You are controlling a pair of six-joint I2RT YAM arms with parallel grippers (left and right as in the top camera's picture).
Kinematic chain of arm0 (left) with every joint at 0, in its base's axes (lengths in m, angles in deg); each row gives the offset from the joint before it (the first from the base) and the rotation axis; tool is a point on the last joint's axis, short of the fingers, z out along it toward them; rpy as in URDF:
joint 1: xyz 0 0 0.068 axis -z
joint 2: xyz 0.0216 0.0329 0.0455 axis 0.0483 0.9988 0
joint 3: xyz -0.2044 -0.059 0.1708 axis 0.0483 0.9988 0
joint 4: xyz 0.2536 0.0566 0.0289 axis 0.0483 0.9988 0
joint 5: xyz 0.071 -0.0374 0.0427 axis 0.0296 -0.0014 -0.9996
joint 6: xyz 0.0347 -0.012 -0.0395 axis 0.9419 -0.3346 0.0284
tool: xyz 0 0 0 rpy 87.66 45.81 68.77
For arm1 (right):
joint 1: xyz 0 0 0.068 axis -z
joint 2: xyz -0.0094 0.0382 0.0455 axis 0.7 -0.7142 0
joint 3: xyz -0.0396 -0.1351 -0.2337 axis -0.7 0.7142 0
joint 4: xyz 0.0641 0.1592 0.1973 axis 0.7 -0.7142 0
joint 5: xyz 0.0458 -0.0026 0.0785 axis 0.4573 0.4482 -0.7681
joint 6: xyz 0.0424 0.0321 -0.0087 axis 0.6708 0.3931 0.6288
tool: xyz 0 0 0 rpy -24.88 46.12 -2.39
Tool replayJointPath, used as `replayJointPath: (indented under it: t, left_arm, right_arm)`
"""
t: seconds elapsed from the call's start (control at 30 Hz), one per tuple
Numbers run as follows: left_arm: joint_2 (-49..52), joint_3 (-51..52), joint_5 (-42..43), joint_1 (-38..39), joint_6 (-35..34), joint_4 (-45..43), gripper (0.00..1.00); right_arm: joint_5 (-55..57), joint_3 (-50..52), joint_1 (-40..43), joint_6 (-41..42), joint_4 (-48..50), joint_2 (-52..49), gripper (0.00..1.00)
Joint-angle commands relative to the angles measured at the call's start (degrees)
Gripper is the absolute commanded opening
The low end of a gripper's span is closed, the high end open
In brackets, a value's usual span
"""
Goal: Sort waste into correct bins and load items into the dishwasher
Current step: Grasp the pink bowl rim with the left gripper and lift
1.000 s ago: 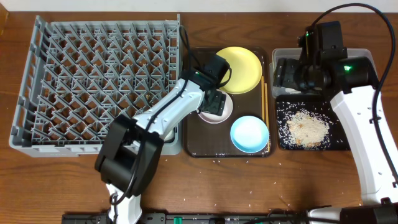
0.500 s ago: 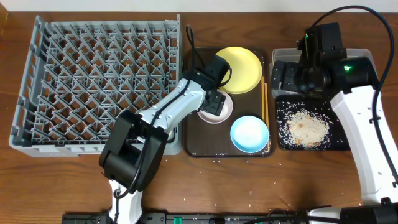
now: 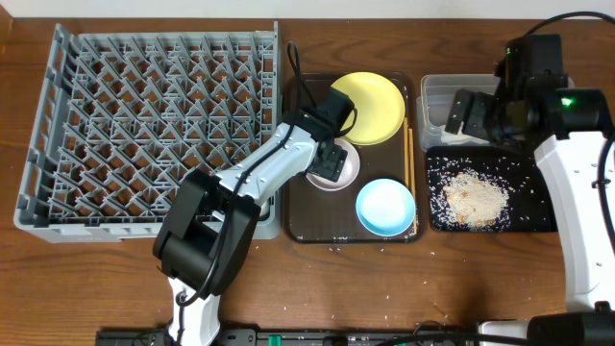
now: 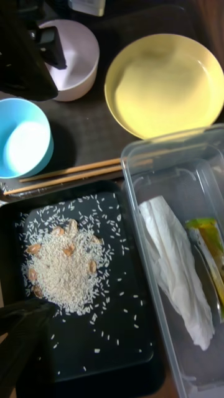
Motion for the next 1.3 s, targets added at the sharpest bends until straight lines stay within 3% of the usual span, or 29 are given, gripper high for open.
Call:
replayJointPath:
  t: [0.0, 0.17, 0.43, 0.53, 0.6, 0.63, 0.9, 1.1, 1.27]
  left_arm:
    - [0.11, 0.74, -0.7, -0.28, 0.07, 0.0, 0.85]
    - [0.11, 0.9, -0.72, -0.31, 0.07, -0.04, 0.74]
    - [0.11, 2.03, -0.07, -0.28, -2.45, 0.0, 0.48]
    - [0.11, 2.86, -0.09, -0.28, -6.25, 0.0, 0.33]
    - [0.11, 2.91, -0.09, -0.31, -7.74, 0.0, 0.19]
    - [0.09, 2.91, -0.11, -0.28, -7.72, -0.02, 0.08]
    - [-8.17, 0.76, -0.79, -0.55, -7.72, 3.67, 0.07]
    - [-19.93, 0.76, -10.84, -0.94, -7.67, 5.66, 0.07]
    - [-23.06, 0.79, -15.47, -1.05, -6.8, 6.58, 0.07]
  right_arm:
    - [0.55, 0.42, 0.31, -0.63, -0.15, -0.24, 0.99]
    - [0.55, 0.42, 0.17, -0.61, -0.15, -0.24, 0.99]
    - [0.55, 0.42, 0.44, -0.61, -0.17, -0.24, 0.99]
    - [0.55, 0.42, 0.11, -0.61, -0.17, -0.24, 0.99]
    - [0.55, 0.42, 0.11, -0.61, -0.15, -0.24, 0.99]
    - [0.55, 0.42, 0.11, -0.63, -0.15, -0.24, 0.99]
    - [0.55, 0.42, 0.28, -0.61, -0.17, -0.24, 0.99]
    - [0.55, 0.42, 0.28, -0.61, -0.15, -0.24, 0.99]
    - [0.55, 0.42, 0.26, -0.61, -0.17, -0.24, 0.99]
